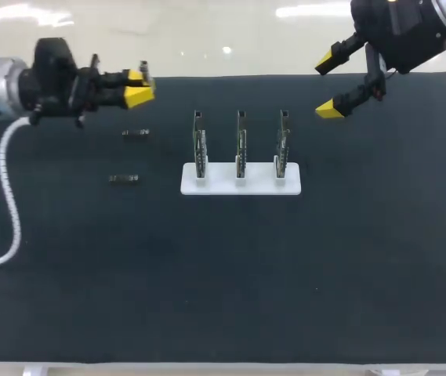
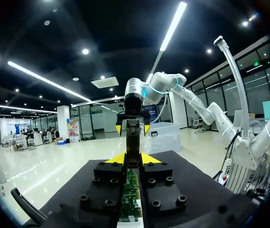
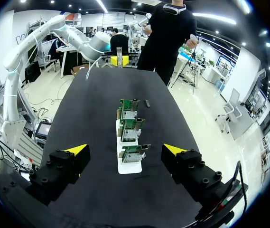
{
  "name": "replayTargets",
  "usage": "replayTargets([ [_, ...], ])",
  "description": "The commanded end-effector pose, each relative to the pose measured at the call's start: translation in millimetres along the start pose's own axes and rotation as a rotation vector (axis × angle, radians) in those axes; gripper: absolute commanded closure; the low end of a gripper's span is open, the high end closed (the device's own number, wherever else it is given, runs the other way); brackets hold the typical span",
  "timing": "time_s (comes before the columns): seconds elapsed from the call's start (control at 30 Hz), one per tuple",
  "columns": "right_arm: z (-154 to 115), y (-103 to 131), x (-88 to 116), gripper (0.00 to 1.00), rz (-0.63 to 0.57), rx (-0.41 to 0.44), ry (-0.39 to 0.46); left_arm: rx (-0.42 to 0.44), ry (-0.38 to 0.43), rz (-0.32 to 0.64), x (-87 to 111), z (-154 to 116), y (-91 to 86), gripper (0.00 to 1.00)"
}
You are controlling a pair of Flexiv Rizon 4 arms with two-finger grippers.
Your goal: Pick up the optical module with the left hand, and insert it into the network port with the right hand.
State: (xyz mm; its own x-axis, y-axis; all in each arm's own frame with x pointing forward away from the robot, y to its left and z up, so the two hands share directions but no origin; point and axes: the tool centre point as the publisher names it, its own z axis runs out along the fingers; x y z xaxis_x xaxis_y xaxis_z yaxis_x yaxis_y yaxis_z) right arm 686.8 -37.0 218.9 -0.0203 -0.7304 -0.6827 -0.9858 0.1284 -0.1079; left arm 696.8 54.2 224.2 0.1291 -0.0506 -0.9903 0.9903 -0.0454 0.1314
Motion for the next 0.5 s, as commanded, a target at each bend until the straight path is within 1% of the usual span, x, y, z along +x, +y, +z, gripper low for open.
replayTargets([
  [0.03,1,-1,0,0.0,-0.001,-0.002,-0.002,-0.023,-0.002,0.004,4.1,24,-0.6,1.0],
  [0.07,1,-1,0,0.0,-0.001,-0.002,-0.002,-0.005,0.003,-0.002,5.5,29,-0.5,1.0],
  [0.3,1,-1,0,0.0,-0.001,-0.002,-0.002,-0.023,0.0,0.023,13.7,64,4.2,1.0],
  [0.5,1,-1,0,0.0,-0.001,-0.002,-0.002,-0.033,-0.005,0.03,19.3,87,4.8,1.0],
])
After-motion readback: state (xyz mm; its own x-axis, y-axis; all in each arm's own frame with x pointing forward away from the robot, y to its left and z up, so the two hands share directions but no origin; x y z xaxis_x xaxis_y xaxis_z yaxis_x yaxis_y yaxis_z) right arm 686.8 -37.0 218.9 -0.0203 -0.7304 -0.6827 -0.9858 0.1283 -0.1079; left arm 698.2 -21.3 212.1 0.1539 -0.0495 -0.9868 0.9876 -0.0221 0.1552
